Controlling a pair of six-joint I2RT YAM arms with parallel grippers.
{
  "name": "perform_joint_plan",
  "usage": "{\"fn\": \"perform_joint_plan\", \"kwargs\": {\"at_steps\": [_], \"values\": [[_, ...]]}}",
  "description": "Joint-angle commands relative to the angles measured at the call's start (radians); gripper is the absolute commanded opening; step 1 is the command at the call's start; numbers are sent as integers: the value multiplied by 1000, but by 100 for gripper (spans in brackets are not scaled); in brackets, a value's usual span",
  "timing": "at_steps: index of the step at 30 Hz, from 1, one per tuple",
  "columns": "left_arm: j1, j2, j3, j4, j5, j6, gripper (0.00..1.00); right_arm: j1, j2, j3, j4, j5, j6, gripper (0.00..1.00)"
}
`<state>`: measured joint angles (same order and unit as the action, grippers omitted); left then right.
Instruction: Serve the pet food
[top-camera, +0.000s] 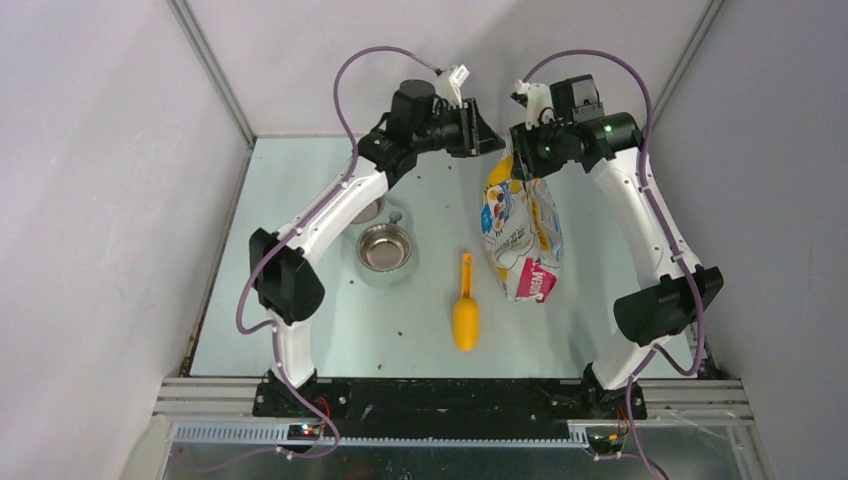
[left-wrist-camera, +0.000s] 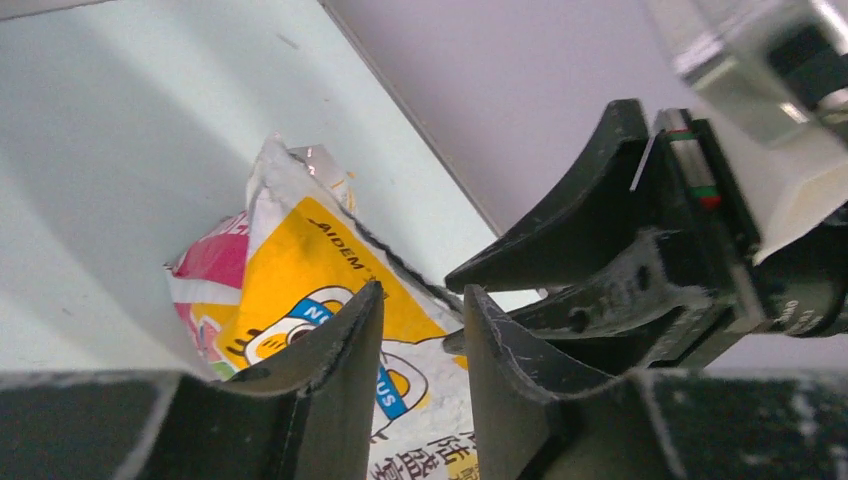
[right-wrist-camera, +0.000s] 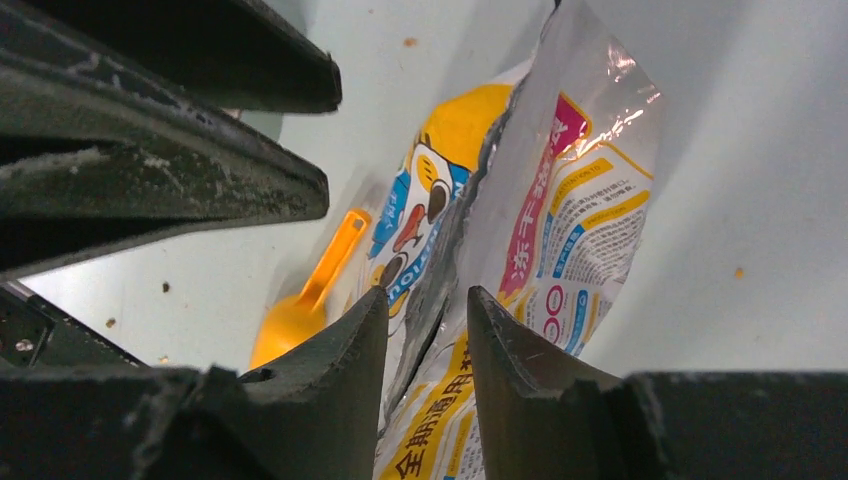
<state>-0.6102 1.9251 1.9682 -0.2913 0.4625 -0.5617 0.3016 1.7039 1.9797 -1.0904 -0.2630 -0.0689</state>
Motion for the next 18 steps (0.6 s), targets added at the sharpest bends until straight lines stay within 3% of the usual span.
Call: {"fn": "perform_joint_plan", "kwargs": {"at_steps": [1, 5, 9, 13, 18], "values": [[-38, 9, 4, 86, -35, -60, 39, 15, -51, -26, 23, 76, -26, 36], [-50, 31, 0, 80, -65, -79, 34, 15, -63, -24, 19, 84, -34, 35], [-60, 56, 9, 86, -73, -94, 34, 3, -85, 7, -16, -33, -55, 37], [-70, 77, 15, 83, -88, -104, 32, -43, -111, 16, -6, -102, -31, 32], [-80, 86, 21, 71, -115, -99, 27, -73, -99, 18, 18, -44, -21, 28]]}}
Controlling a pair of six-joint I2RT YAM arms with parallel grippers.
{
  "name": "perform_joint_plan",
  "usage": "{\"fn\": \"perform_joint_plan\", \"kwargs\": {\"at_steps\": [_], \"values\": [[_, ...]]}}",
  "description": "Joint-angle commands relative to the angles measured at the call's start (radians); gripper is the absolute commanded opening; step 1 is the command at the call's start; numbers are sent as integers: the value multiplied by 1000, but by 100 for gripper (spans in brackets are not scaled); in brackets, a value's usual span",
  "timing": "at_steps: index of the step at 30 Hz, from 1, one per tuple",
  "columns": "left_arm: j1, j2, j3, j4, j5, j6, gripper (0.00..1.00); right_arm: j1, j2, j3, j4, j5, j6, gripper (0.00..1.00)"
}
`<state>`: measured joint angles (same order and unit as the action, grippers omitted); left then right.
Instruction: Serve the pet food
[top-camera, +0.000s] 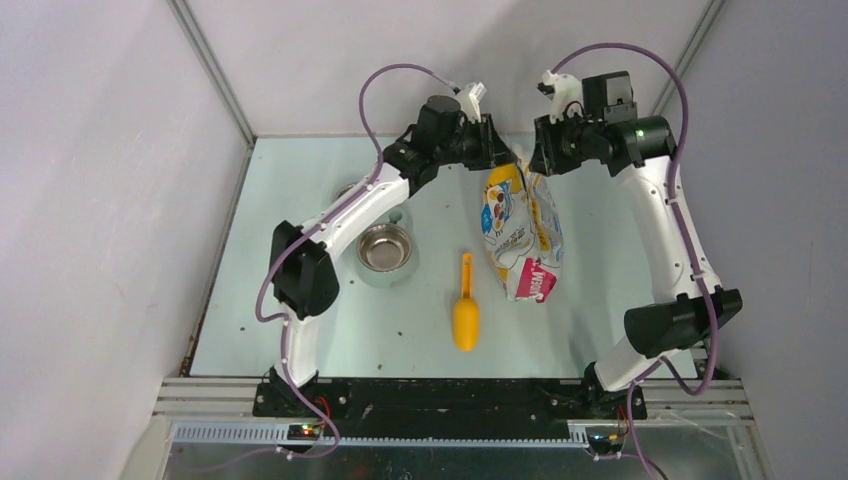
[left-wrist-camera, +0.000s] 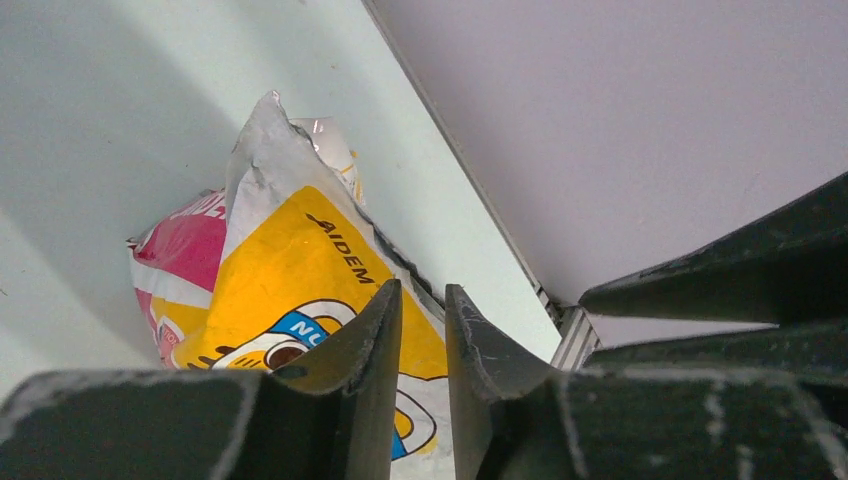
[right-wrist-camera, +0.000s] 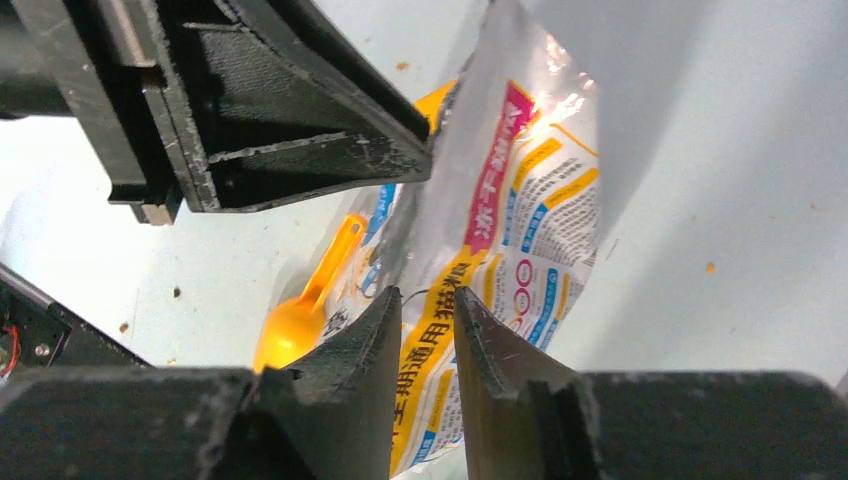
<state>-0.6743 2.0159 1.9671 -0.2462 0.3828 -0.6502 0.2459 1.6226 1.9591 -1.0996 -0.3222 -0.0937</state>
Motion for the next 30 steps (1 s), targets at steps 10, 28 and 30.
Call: {"fn": "perform_joint_plan", "kwargs": {"at_steps": [10, 28, 30], "values": [[-26, -13, 22, 13, -46, 11, 24, -8, 19, 35, 33, 13, 4, 31], [-37, -83, -16, -13, -73, 90, 40, 0, 50, 1, 35, -3, -3, 32], [-38, -95, -21, -18, -74, 107, 43, 0, 50, 1, 35, -10, -2, 32]]}}
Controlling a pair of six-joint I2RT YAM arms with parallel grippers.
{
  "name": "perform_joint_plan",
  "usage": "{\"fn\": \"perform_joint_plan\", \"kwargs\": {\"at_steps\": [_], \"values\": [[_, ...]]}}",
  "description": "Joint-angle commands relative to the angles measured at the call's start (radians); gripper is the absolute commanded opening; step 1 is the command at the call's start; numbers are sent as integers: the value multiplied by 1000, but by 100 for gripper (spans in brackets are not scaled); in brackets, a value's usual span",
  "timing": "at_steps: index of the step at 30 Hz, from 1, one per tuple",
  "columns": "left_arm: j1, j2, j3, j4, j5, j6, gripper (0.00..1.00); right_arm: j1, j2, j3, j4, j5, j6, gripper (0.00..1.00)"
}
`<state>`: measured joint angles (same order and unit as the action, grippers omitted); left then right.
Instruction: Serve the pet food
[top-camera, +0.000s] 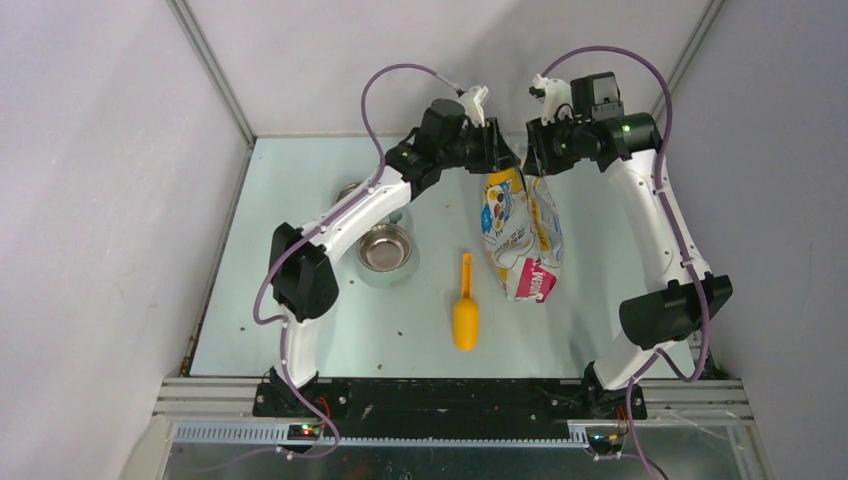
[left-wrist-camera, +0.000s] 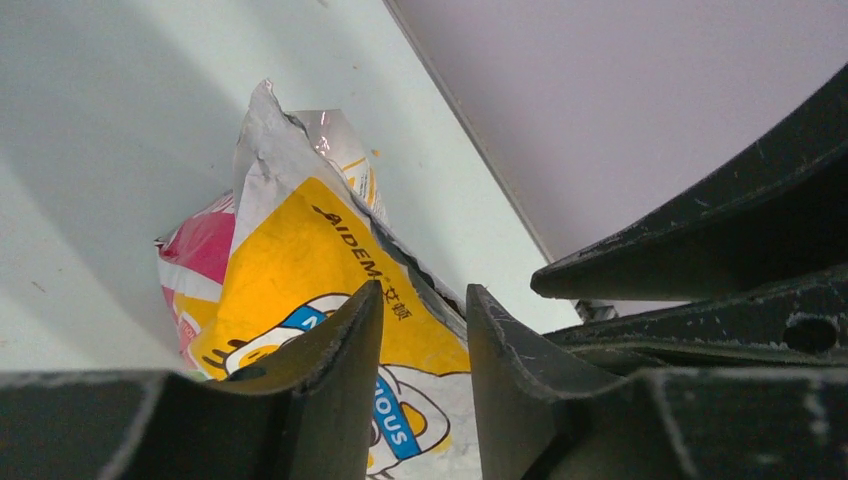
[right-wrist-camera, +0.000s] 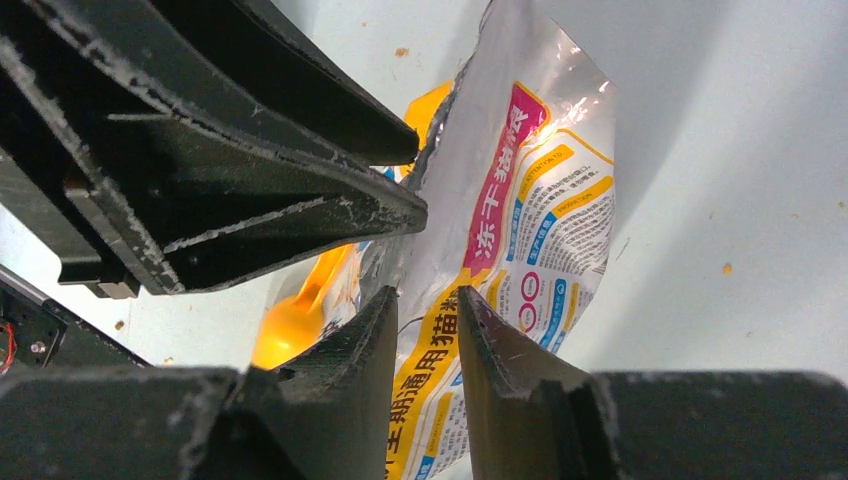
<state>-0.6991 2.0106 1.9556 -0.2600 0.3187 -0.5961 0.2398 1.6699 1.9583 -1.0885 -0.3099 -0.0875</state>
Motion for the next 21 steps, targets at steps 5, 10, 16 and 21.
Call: {"fn": "perform_joint_plan", "kwargs": {"at_steps": [5, 10, 16, 21], "values": [[-14, -101, -19, -15, -25, 65, 45, 12, 10, -13, 25, -18, -7, 32], [-18, -100, -19, -15, -25, 71, 48, 19, 16, -24, 28, 6, -9, 32], [-29, -88, -20, -13, -16, 83, 47, 23, 18, -34, 34, 60, -14, 30], [-39, -80, -38, -17, -20, 92, 40, 22, 11, -49, 37, 80, -14, 25]]}}
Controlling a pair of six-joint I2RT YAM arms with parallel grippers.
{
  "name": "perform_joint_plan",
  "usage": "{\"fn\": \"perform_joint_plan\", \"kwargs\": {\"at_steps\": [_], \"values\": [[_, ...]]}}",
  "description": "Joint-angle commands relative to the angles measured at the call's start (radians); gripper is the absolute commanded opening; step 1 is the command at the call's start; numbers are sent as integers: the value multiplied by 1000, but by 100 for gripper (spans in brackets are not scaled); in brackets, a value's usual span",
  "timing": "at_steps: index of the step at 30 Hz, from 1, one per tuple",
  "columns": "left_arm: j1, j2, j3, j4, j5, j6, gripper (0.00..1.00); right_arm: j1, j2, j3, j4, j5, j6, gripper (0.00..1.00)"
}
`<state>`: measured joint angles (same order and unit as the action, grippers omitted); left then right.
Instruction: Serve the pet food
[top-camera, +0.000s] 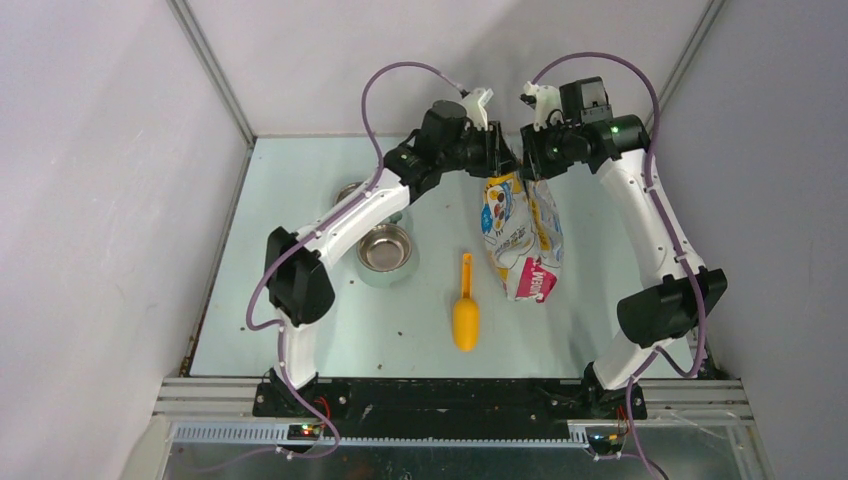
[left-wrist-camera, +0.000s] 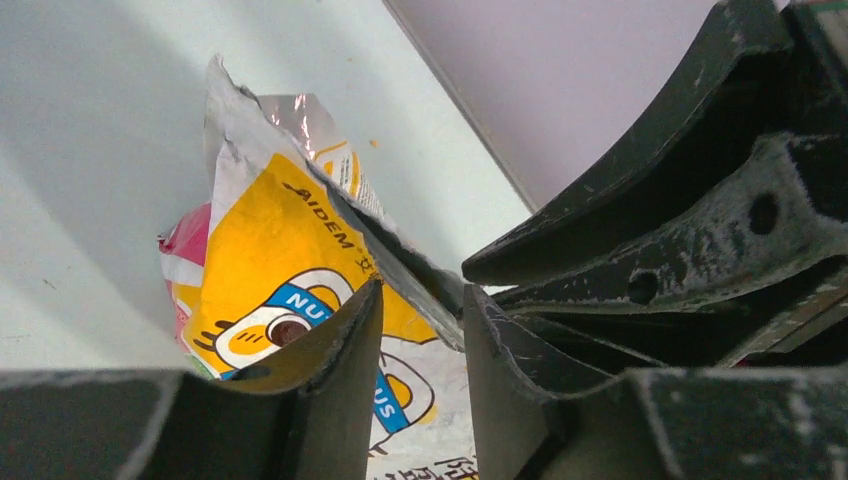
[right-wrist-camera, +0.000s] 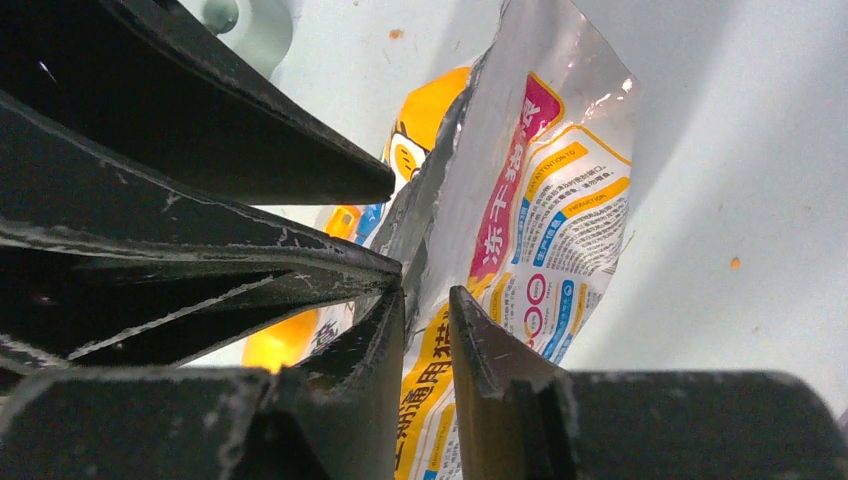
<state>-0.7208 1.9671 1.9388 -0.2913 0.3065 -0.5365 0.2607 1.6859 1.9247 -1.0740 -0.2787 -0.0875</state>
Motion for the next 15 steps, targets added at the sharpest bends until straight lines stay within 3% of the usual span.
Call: {"fn": "perform_joint_plan", "kwargs": {"at_steps": [1, 6, 15], "values": [[-20, -36, -23, 12, -10, 34, 39, 1, -7, -20, 23, 55, -14, 24], [-26, -31, -31, 4, -34, 34, 34, 2, -18, -33, 20, 51, -16, 20], [-28, 7, -16, 17, -43, -3, 36, 1, -33, -51, 19, 54, -21, 14]]}}
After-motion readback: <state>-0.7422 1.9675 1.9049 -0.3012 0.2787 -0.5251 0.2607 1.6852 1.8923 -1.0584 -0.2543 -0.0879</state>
